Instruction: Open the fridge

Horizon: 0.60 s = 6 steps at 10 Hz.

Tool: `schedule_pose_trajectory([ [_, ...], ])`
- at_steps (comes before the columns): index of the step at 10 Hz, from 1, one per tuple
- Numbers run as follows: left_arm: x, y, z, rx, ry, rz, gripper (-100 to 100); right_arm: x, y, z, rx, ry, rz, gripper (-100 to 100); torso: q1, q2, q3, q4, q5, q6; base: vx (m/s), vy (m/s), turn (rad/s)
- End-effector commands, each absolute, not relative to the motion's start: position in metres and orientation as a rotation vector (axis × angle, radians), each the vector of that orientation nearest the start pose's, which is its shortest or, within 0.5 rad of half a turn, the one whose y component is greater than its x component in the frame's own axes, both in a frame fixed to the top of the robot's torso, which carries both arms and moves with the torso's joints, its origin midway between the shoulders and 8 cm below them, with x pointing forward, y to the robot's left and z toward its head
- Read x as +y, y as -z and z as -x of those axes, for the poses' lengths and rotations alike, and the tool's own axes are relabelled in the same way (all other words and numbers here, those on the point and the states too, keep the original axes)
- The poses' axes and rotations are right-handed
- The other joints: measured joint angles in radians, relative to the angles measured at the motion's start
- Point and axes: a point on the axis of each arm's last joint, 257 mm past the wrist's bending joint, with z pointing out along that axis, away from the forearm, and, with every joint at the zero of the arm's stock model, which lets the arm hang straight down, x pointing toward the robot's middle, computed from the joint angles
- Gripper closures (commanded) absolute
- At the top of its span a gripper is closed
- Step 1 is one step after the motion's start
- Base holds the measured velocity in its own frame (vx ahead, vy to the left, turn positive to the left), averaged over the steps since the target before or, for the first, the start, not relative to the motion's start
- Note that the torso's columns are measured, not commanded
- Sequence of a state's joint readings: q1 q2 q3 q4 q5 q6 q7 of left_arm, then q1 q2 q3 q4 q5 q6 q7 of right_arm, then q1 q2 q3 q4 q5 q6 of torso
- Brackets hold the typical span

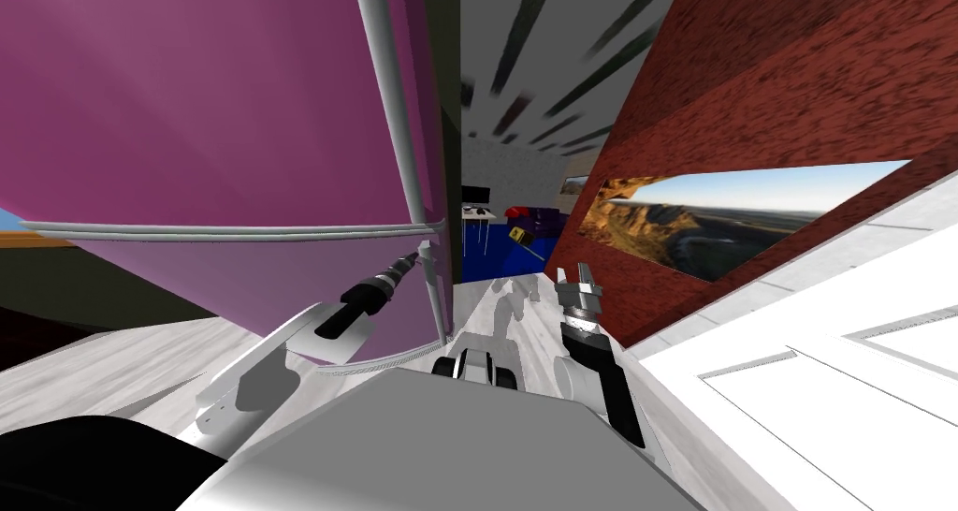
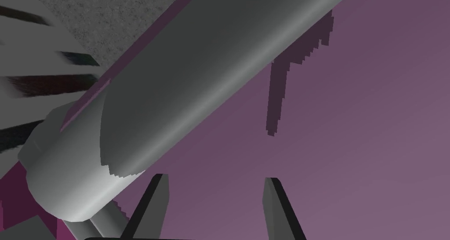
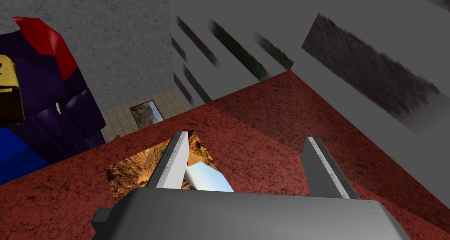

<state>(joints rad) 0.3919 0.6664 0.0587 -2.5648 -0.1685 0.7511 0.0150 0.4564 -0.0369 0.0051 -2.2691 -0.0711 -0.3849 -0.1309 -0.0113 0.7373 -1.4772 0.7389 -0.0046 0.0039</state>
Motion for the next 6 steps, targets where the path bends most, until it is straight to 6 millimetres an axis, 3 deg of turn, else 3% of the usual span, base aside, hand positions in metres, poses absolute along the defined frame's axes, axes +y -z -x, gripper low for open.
schedule_pose_trajectory([
  [1,0.312,0.06,-0.423,1.492,0.585,0.704,100,-0.28,-0.012,-0.368,0.621,-1.468,-0.801,0,0.007,0.001,0.001,0.0,0.003,-0.003,-0.239,0.087,-0.154],
  [3,0.317,0.055,-0.439,1.472,0.583,0.697,100,-0.28,-0.012,-0.368,0.621,-1.468,-0.801,0,0.018,0.013,0.009,0.003,0.007,-0.004,-0.244,0.1,-0.04],
  [4,0.322,0.055,-0.447,1.467,0.576,0.7,100,-0.28,-0.011,-0.368,0.622,-1.468,-0.801,0,0.012,0.002,0.003,0.0,0.005,-0.004,-0.068,0.026,0.026],
  [6,0.337,0.075,-0.452,1.492,0.538,0.735,100,-0.28,-0.011,-0.368,0.621,-1.468,-0.802,0,0.006,-0.01,-0.006,-0.004,0.003,-0.004,0.008,-0.01,-0.001],
])
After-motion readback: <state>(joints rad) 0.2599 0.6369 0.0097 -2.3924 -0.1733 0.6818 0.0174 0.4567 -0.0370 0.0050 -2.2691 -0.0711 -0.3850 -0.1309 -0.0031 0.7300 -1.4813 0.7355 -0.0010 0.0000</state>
